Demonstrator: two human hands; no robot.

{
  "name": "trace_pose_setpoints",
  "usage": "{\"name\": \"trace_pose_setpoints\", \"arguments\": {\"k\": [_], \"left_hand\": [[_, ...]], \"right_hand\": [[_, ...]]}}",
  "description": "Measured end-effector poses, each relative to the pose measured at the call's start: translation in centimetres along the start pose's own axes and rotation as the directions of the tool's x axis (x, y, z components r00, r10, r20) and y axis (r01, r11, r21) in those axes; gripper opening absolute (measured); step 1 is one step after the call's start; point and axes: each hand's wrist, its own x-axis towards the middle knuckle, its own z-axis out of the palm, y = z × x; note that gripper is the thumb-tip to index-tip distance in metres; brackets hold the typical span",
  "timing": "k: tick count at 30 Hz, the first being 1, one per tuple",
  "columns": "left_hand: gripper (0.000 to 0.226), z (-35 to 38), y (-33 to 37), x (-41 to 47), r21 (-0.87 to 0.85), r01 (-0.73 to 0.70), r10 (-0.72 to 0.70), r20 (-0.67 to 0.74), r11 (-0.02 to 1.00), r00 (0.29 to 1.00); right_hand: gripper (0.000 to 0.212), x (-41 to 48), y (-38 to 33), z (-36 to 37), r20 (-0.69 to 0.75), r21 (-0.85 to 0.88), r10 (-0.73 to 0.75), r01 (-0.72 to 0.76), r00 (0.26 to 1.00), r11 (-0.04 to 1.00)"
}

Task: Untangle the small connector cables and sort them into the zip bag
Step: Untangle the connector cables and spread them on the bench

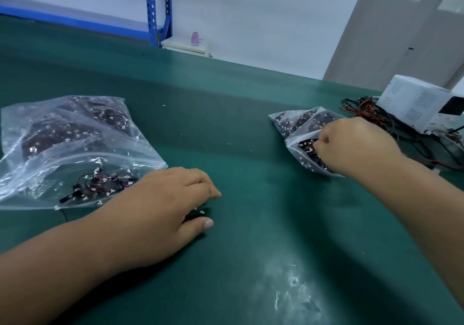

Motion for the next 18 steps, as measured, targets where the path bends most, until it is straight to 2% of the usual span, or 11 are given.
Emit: {"name": "trace_pose_setpoints", "arguments": {"k": [2, 4, 6, 8, 10, 13, 15, 18], "left_hand": [[0.063, -0.4, -0.9, -0.1, 0.115, 0.065, -0.072, 0.061, 0.991, 0.996], [0.072, -0.3, -2.0, -0.3, 0.112, 0.134, -0.147, 0.120, 0.985, 0.982], [0.076, -0.3, -2.5, -0.3, -0.036, 0.191, -0.184, 0.154, 0.981, 0.971], [0.074, -0.1, -2.7, 0.0, -0.272, 0.235, -0.220, 0.084, 0.933, 0.972], [0.067, 0.3, -2.8, 0.5, -0.545, 0.260, -0.329, -0.031, 0.797, 0.944], [0.067, 0.7, -2.8, 1.4, -0.864, 0.187, -0.507, -0.089, 0.468, 0.857], [0.067, 0.8, -2.6, 1.9, -0.949, 0.121, -0.563, -0.067, 0.291, 0.823], [0.075, 0.8, -2.0, 2.2, -0.989, 0.052, -0.552, -0.035, 0.141, 0.833]], "right_hand": [[0.024, -2.1, -1.6, -0.5, -0.163, 0.021, -0.025, 0.028, 0.986, 0.999], [0.028, -4.6, -4.0, -0.9, -0.272, 0.175, -0.149, 0.201, 0.951, 0.964], [0.028, -6.6, -6.7, -0.6, -0.261, 0.326, -0.332, 0.406, 0.907, 0.854], [0.036, -8.2, -9.5, 0.6, -0.123, 0.496, -0.462, 0.458, 0.878, 0.738], [0.065, -9.6, -12.1, 1.9, 0.038, 0.600, -0.542, 0.415, 0.839, 0.684], [0.103, -10.5, -15.0, 3.7, 0.054, 0.594, -0.576, 0.438, 0.816, 0.675], [0.104, -10.4, -16.4, 3.7, 0.001, 0.594, -0.543, 0.436, 0.840, 0.676], [0.084, -9.9, -18.2, 3.3, -0.105, 0.628, -0.507, 0.452, 0.855, 0.633]]}}
